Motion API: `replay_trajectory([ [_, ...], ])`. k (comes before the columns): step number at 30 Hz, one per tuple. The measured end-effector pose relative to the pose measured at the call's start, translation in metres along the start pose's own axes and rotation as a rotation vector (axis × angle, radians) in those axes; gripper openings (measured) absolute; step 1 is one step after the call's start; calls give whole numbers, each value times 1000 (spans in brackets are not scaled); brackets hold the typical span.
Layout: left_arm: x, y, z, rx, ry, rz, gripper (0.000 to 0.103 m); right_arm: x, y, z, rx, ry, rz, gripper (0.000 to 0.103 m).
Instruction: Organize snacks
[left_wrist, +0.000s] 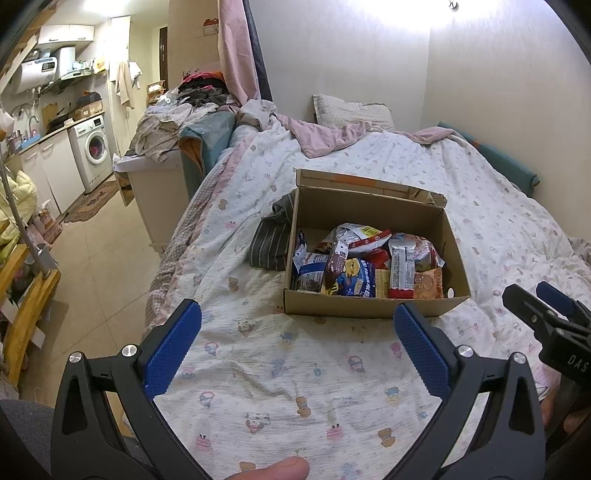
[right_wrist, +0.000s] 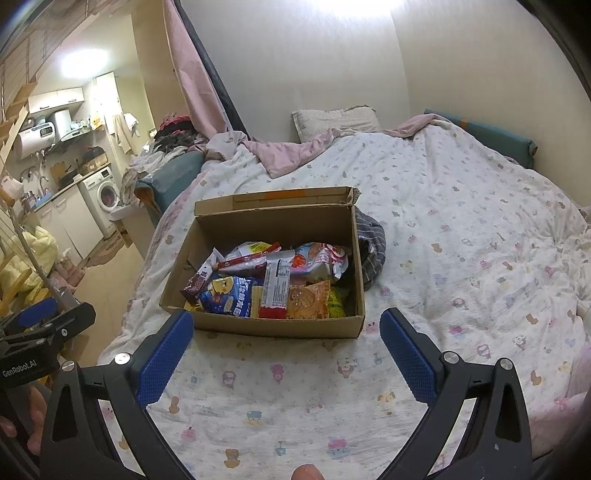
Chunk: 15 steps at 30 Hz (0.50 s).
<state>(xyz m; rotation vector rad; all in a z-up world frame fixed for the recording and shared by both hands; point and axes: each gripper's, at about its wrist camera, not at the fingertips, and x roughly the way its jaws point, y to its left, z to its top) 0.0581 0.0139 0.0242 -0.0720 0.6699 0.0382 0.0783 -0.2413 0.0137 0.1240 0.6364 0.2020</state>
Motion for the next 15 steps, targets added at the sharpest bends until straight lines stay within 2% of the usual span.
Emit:
replay_trajectory([
  [11,0,4,-3,-4,6,0,103,-1,-1,0,12,-8,-2,103],
  [15,3,6,-3,-22,16,-34,103,-1,-2,1,16,-8,0,103],
])
